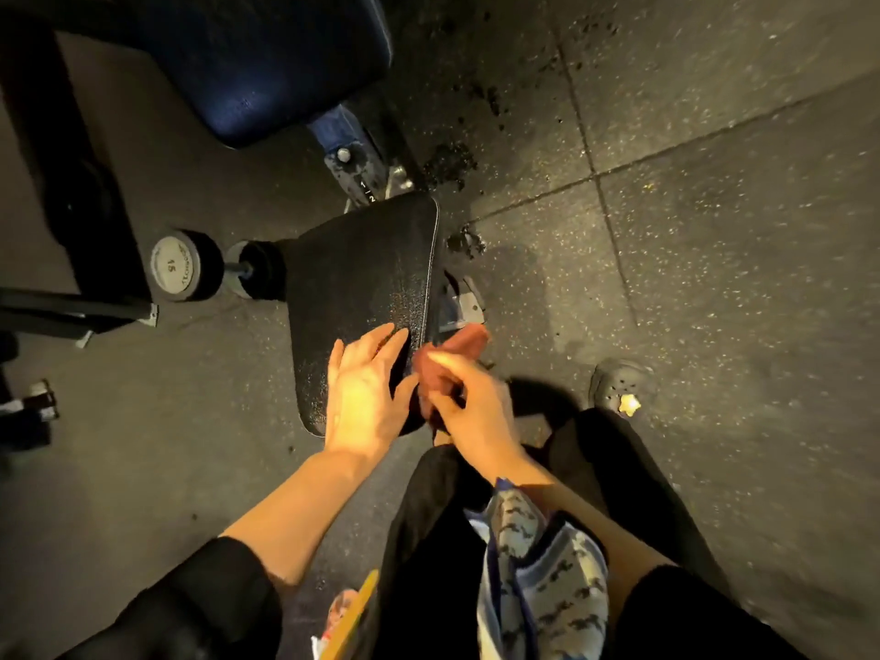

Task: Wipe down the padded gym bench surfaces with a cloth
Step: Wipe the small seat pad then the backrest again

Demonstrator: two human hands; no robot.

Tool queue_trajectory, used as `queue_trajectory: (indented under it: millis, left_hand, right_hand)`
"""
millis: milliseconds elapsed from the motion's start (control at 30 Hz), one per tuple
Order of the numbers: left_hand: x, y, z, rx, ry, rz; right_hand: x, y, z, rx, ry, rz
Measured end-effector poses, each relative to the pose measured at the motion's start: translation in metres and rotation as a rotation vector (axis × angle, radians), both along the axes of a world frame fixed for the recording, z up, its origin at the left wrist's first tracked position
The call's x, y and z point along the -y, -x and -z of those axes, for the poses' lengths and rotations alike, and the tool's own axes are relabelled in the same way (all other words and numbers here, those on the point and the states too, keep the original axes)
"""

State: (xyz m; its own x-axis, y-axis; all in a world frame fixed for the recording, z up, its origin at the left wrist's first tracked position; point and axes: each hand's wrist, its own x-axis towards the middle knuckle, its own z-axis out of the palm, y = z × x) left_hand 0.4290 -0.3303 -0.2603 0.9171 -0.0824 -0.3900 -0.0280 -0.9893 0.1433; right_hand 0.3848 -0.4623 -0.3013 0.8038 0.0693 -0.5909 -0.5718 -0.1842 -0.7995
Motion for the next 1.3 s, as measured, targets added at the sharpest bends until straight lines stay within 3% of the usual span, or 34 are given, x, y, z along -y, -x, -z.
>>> queue_trajectory:
  millis: [267, 467, 633, 800, 1067, 1200, 1300]
  left_hand:
    - [0.002, 0.033, 0.0, -0.081, -0.09, -0.018]
    - [-0.005, 0.034, 0.0, -0.015, -0.018, 0.01]
    - [-0.005, 0.054, 0.008, 0.114, 0.034, 0.018]
    - [0.002, 0.106, 0.013, 0.32, 0.028, -0.185]
    - [0.032, 0.133, 0.03, 0.29, -0.029, -0.362]
    - [0.034, 0.137, 0.029, 0.314, 0.011, -0.394]
    - [0.037, 0.137, 0.032, 0.302, 0.036, -0.426]
  right_hand:
    - [0.001, -0.048, 0.025, 0.035, 0.169, 0.081]
    - [-0.009, 0.006, 0.01, 0.037, 0.075, 0.044]
    - [-0.016, -0.032, 0.026, 0.081, 0.128, 0.105]
    - [-0.02, 0.034, 0.012, 0.122, 0.099, 0.002]
    - [-0.01, -0.008, 0.023, 0.247, 0.112, -0.015]
    - [0.008, 0.041, 0.02, 0.292, 0.069, -0.264]
    - [0.012, 0.018, 0.018, 0.304, 0.136, -0.162]
